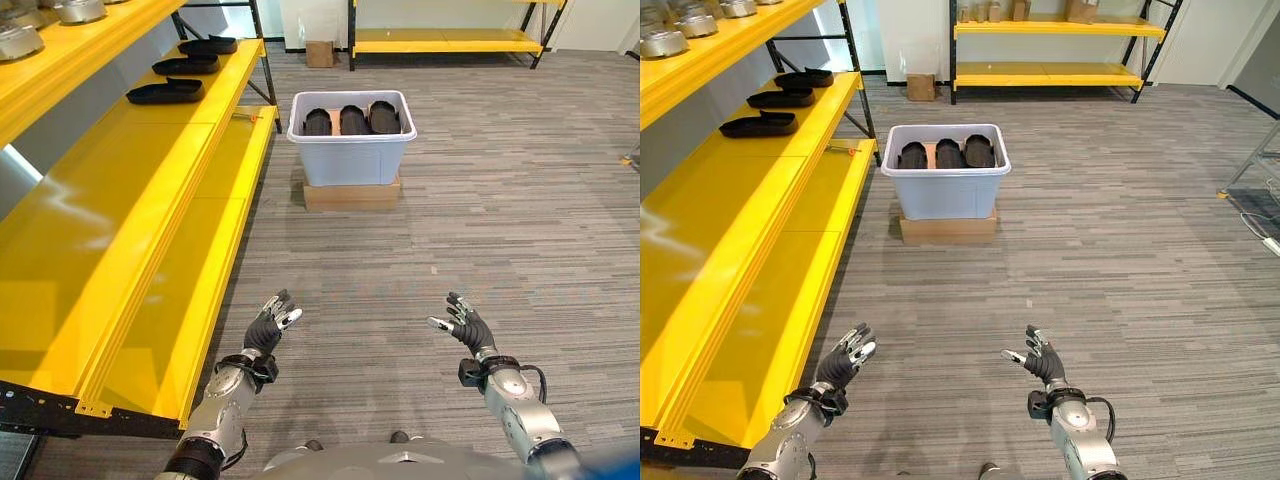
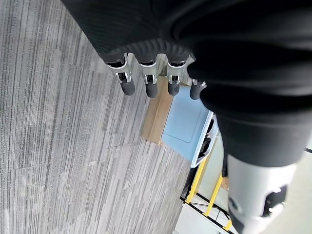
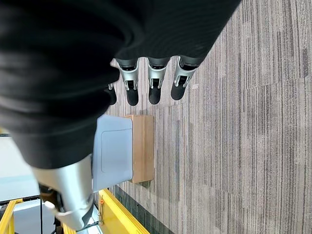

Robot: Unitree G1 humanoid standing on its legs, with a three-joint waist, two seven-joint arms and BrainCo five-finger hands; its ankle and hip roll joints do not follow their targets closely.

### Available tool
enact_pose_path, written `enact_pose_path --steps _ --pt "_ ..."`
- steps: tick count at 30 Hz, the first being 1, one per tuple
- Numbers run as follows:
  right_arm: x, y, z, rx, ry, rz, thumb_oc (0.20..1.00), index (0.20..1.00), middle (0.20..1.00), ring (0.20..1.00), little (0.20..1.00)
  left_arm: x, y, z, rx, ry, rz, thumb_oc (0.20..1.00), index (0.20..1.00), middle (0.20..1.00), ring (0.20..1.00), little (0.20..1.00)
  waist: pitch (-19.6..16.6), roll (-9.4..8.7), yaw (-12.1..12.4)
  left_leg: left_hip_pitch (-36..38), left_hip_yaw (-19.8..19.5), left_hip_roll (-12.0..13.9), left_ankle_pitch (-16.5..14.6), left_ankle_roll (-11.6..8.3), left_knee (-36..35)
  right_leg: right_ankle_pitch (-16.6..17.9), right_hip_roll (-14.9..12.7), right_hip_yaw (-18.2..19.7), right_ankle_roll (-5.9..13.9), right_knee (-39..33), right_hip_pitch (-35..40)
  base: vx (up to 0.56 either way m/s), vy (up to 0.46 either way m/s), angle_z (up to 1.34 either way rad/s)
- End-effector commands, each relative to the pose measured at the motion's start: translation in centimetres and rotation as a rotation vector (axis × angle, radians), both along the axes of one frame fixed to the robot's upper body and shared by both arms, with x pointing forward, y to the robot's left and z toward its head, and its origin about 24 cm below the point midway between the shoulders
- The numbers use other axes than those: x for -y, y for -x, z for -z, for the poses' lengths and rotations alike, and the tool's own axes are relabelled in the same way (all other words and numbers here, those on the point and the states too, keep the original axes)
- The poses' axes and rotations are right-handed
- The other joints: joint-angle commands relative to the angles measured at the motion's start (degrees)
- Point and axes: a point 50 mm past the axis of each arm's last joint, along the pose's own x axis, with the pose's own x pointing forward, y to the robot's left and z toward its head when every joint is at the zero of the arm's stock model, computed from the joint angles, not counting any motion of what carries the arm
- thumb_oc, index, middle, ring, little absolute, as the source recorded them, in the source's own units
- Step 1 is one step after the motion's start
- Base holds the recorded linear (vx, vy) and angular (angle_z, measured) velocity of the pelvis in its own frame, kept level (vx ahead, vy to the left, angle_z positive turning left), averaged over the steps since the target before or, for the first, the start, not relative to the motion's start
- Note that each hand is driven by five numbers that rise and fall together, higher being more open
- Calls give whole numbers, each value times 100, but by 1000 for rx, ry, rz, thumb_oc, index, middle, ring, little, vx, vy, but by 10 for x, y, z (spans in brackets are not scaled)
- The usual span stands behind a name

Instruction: Move parts from the plastic box to the shelf.

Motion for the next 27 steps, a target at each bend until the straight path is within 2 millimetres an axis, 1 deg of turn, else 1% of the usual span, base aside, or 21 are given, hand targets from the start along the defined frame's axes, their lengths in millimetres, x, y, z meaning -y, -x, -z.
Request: enact_pose_path --steps 1,2,3,4,5,6,8,9,10,11,12,14,16,18,21,22,23,25,27 --pt "5 -25 -27 157 -23 33 1000 1000 1000 1000 1000 -3 -22 -17 100 -25 14 1000 1000 1000 1000 1000 3 -32 -46 99 16 -125 -474 89 67 -176 -223 -50 532 636 -199 -8 169 1" --pt "1 -26 -27 165 -27 32 1000 1000 1000 1000 1000 -3 -23 -19 120 -15 -22 1000 1000 1000 1000 1000 56 -21 -57 35 54 -174 -505 228 67 -211 -274 -45 585 1320 -446 -11 185 -4" --pt "0 -27 -28 167 -30 31 1000 1000 1000 1000 1000 -3 -24 -20 129 -10 -32 1000 1000 1000 1000 1000 75 -17 -62 18 70 -191 -507 261 67 -211 -280 -32 601 1509 -527 -48 245 -10" --pt "-5 -28 -29 175 -55 32 1000 1000 1000 1000 1000 -3 -30 -26 156 -17 -46 1000 1000 1000 1000 1000 215 9 -62 -35 108 -210 -510 360 67 3 -391 -75 712 2482 -1041 -58 199 -14" --pt "-9 -30 -31 189 -60 14 1000 1000 1000 1000 1000 -1 -34 -30 167 -8 -48 1000 1000 1000 1000 1000 417 45 -82 26 82 -197 -557 364 67 355 -614 -212 804 3248 -1609 -40 182 -15" --pt "-10 -30 -32 198 -48 7 1000 1000 1000 1000 1000 0 -34 -31 167 -7 -42 1000 1000 1000 1000 1000 462 46 -99 50 54 -200 -567 355 67 411 -636 -214 816 3281 -1694 84 44 -3" --pt "-7 -26 -33 214 -12 31 1000 1000 1000 1000 1000 5 -34 -30 146 -24 3 1000 1000 1000 1000 1000 566 -47 -227 231 -153 -252 -649 284 67 674 -526 -87 855 2403 -1842 268 -145 24" --pt "-3 -24 -33 222 37 40 1000 1000 1000 1000 1000 7 -33 -29 139 -52 17 1000 1000 1000 1000 1000 594 -99 -258 305 -222 -274 -689 265 67 870 -528 -28 908 1945 -1811 314 -214 37" --pt "-1 -23 -34 230 42 50 1000 1000 1000 1000 1000 6 -32 -29 147 -94 13 1000 1000 1000 1000 1000 612 -139 -274 359 -263 -292 -724 253 67 1078 -574 27 972 1601 -1811 283 -209 47" --pt "0 -23 -35 239 25 70 1000 1000 1000 1000 1000 5 -32 -29 162 -126 3 1000 1000 1000 1000 1000 627 -166 -289 405 -304 -299 -760 246 67 1269 -624 98 1036 1343 -1845 278 -207 57" --pt "3 -21 -37 248 20 96 1000 1000 1000 1000 1000 4 -31 -30 164 -123 -13 1000 1000 1000 1000 1000 652 -180 -314 456 -366 -291 -806 243 67 1429 -677 205 1099 1121 -1926 267 -195 51" --pt "9 -16 -37 255 37 139 1000 1000 1000 1000 1000 2 -28 -29 170 -104 -33 1000 1000 1000 1000 1000 696 -176 -363 537 -412 -244 -841 237 67 1529 -718 374 1137 974 -2017 276 -184 29" --pt "15 -11 -37 253 46 169 1000 1000 1000 1000 1000 2 -24 -28 171 -105 -34 1000 1000 1000 1000 1000 694 -183 -418 587 -383 -210 -836 210 67 1467 -655 420 1134 862 -1882 281 -183 45" --pt "19 -9 -37 246 67 198 1000 1000 1000 1000 1000 4 -22 -26 166 -107 -25 1000 1000 1000 1000 1000 649 -218 -436 600 -356 -213 -826 205 80 1526 -647 446 1121 859 -1833 265 -208 48" --pt "21 -9 -35 243 69 235 1000 1000 1000 1000 1000 5 -21 -29 201 -92 -31 1000 1000 1000 1000 1000 578 -231 -411 598 -262 -164 -938 207 247 1356 -623 301 1079 843 -1706 228 -197 28" --pt "22 -10 -35 246 70 240 1000 1000 1000 1000 1000 5 -20 -31 212 -85 -35 1000 1000 1000 1000 1000 555 -234 -395 584 -230 -149 -967 205 327 1251 -615 243 1031 849 -1665 191 -162 19" --pt "23 -10 -36 249 73 244 1000 1000 1000 1000 1000 4 -19 -32 228 -78 -38 1000 1000 1000 1000 1000 521 -231 -385 568 -210 -125 -997 200 415 1113 -586 188 974 853 -1619 270 -216 8" --pt "26 -12 -37 253 90 239 1000 1000 1000 1000 1000 5 -16 -35 260 -55 -58 1000 1000 1000 1000 1000 392 -193 -362 612 -156 -69 -1117 161 627 690 -464 53 727 848 -1463 358 -270 2" --pt "28 -14 -38 253 99 227 1000 1000 1000 1000 1000 7 -13 -35 279 -39 -76 1000 1000 1000 1000 1000 266 -178 -353 615 -143 -29 -1238 92 966 479 -319 46 503 821 -1344 329 -278 -6"
